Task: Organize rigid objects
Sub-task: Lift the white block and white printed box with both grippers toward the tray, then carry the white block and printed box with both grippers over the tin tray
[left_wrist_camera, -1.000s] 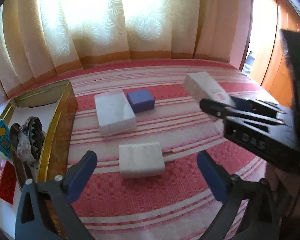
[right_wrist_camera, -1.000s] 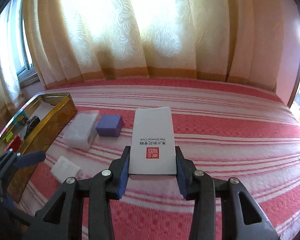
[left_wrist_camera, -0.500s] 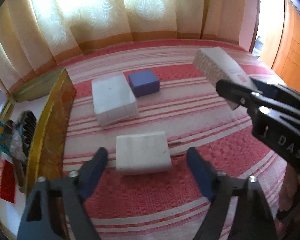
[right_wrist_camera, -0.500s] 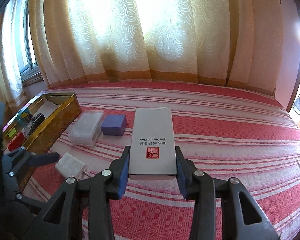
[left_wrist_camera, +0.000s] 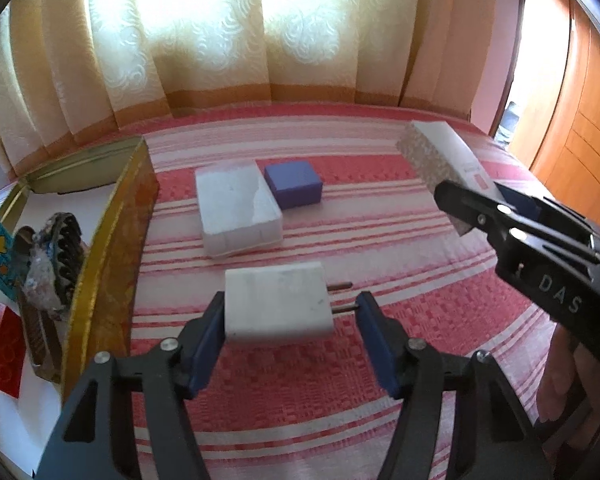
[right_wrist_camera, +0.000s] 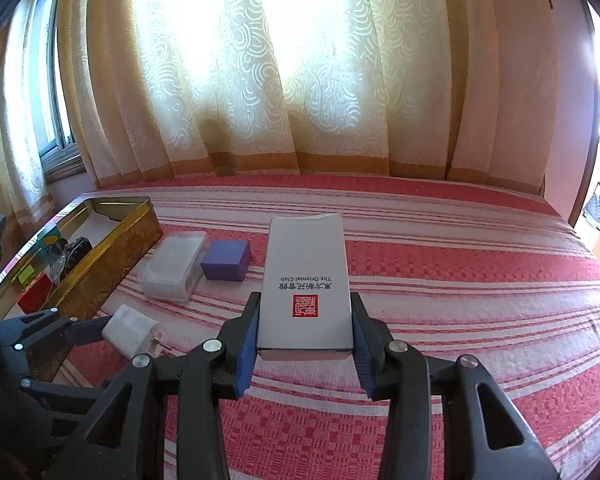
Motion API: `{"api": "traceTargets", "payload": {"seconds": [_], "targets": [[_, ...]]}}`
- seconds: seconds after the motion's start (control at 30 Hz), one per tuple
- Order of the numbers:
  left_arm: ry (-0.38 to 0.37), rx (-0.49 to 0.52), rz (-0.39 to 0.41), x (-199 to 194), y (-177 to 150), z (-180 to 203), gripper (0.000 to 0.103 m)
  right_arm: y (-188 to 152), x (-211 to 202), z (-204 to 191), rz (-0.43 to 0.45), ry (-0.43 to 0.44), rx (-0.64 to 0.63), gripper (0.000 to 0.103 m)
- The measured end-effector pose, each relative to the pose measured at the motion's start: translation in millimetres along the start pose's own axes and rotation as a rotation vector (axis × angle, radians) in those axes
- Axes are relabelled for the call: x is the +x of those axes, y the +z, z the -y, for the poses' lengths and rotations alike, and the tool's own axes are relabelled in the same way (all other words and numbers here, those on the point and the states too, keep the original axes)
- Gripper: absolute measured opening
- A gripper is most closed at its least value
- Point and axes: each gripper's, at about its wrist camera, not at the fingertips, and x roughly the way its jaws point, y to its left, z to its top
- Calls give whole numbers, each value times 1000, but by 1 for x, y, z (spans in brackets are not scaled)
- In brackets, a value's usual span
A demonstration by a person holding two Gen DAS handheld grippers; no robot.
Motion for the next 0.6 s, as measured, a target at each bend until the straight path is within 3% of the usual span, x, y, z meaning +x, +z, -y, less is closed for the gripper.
{"api": "traceTargets", "payload": {"seconds": [0.6], "targets": [[103,-27,248,-48,-11,-8,64,-5,-26,-19,133,-17,-54,43]]}}
